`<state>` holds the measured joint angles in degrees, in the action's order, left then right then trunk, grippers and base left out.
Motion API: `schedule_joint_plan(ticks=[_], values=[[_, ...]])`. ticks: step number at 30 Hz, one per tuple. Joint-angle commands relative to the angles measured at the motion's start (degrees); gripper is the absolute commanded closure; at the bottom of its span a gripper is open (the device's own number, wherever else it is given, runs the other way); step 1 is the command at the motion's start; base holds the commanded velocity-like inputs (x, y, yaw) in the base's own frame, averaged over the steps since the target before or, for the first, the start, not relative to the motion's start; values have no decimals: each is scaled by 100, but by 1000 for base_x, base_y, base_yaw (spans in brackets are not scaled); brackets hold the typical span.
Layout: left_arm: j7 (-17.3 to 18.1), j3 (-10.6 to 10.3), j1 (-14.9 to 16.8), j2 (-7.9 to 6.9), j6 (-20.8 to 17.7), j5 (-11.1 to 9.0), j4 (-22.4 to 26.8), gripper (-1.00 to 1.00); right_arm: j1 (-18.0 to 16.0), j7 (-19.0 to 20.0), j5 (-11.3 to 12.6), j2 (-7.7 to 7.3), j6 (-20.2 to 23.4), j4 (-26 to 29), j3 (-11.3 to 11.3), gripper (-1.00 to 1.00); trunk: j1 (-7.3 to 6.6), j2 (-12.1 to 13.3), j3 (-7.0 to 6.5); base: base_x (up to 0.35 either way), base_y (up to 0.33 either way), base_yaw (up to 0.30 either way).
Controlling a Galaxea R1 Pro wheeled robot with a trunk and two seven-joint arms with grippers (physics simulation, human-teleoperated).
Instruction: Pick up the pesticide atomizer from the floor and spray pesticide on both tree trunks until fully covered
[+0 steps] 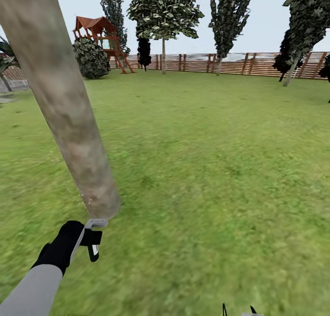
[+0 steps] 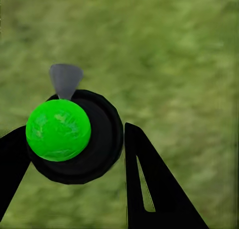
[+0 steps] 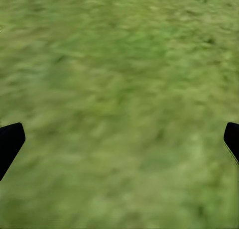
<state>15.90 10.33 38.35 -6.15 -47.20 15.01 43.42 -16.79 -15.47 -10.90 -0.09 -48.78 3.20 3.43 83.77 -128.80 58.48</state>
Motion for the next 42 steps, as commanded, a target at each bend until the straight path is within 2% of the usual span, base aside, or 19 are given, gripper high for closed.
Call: schedule_joint_plan(ticks=[1,29,37,42], values=[[0,0,-1,0,0,1,0,100,0,0,0,0,0,-1,0,-100,0,0,0,119,-273,277],[0,4,-1,0,0,0,-8,100,0,0,0,0,0,-3,0,-100,0,0,0,134,-267,278],[7,6,-3,3,2,-13,-9,100,0,0,0,-19,0,-3,0,-100,0,0,0,64,-61,132],[6,-4,67,159,2,-16,6,100,0,0,0,-22,0,1,0,-100,0,0,0,1,-1,2]])
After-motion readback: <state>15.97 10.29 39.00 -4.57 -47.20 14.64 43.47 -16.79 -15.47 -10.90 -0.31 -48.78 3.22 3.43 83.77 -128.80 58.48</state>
